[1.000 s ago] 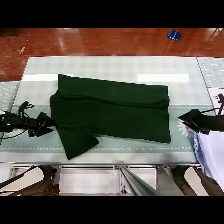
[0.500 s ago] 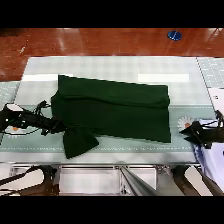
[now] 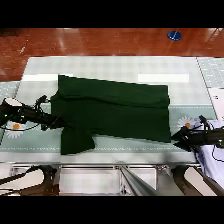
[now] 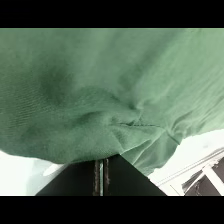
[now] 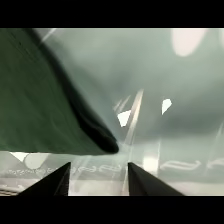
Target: Fold the shirts.
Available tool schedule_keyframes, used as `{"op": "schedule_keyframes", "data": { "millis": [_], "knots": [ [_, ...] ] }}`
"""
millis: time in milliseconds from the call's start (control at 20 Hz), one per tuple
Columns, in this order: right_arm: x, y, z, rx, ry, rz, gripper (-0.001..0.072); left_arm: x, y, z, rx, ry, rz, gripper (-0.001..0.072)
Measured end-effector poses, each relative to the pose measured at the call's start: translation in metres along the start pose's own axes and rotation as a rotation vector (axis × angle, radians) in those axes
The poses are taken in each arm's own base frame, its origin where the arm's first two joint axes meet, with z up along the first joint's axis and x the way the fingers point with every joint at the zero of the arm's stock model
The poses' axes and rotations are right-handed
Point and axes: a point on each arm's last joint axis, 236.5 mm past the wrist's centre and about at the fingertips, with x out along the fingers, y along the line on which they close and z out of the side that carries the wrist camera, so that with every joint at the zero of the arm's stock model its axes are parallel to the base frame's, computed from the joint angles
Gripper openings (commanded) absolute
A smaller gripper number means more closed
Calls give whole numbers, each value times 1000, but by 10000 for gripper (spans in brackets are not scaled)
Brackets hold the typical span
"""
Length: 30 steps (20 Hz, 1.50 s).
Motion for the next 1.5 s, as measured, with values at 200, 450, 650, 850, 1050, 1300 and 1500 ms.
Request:
{"op": "schedule_keyframes", "data": {
  "millis": [200, 450, 650, 850, 1050, 1300, 1500],
  "knots": [
    [24, 21, 5, -25, 34, 34, 197, -2, -2, 3, 3, -7, -5, 25],
    [10, 68, 41, -160, -42, 84, 24, -21, -18, 25, 54, -63, -11, 25],
    [-33, 117, 67, -298, -111, 132, 24, -71, -61, 68, 170, -187, -36, 25],
    [-63, 157, 97, -362, -179, 190, 24, -115, -106, 116, 273, -297, -51, 24],
    [-59, 189, 131, -396, -196, 235, 24, -114, -125, 163, 281, -290, -61, 24],
    [-34, 207, 172, -381, -195, 256, 24, -74, -118, 201, 216, -180, -68, 24],
    [-20, 209, 197, -355, -206, 264, 27, -54, -112, 227, 172, -164, -75, 24]
  ]
}}
